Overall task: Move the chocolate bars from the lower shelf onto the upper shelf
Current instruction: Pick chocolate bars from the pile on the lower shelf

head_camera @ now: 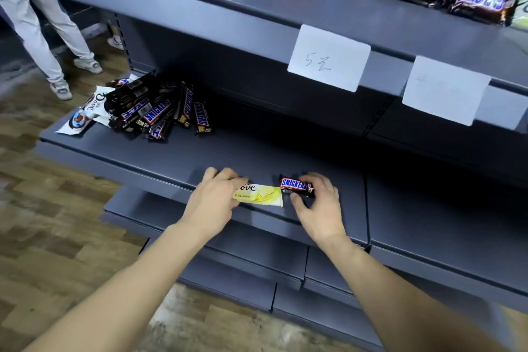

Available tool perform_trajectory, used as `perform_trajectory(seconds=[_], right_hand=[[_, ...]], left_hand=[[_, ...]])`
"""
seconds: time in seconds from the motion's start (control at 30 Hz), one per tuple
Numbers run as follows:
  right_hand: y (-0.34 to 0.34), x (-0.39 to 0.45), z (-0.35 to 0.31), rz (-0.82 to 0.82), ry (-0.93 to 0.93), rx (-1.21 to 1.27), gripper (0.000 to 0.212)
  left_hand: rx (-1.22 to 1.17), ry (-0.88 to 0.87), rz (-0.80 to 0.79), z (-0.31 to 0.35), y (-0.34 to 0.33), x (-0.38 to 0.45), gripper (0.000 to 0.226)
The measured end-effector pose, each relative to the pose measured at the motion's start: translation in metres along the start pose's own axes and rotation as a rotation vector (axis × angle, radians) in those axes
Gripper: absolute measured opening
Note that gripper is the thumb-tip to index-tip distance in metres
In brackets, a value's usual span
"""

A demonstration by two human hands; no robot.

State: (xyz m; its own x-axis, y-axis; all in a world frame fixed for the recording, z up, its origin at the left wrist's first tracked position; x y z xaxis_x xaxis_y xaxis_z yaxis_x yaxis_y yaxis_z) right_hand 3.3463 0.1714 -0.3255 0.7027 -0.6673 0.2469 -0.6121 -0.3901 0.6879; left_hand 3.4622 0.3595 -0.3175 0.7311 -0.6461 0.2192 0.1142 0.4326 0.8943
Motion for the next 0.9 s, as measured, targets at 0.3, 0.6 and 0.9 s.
perform_trajectory(seconds=[0.3,0.6,0.9], right_hand=[[0.039,-0.026,0.015,-0.064,-0.270,0.238,0.028],[0.158,-0.080,-0.033,-0.047,-0.059,0.328,0.025],[0.281,-0.119,-0.059,0.118,0.202,0.246,0.029]], left_hand=[[-0.037,-0.075,0.125,0.029,0.040,-0.030,0.051],[-0.056,-0.233,0.259,0.125,0.108,-0.085,0.047],[-0.020,-0.349,0.328,0.217,0.161,-0.134,0.051]])
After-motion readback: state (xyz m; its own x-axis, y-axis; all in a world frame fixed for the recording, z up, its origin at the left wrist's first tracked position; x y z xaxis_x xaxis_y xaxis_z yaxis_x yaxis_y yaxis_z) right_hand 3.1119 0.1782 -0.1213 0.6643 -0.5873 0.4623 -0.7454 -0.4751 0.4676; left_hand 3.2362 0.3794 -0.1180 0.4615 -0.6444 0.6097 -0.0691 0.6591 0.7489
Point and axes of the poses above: each hand's wrist, its own x-axis towards the middle knuckle, its own y-axis out of the back of the hand, z = x × y, the point moved 9 cm from there along x, towards the middle knuckle, and after that the axes turned 8 degrees about z, right-handed, at the moved point
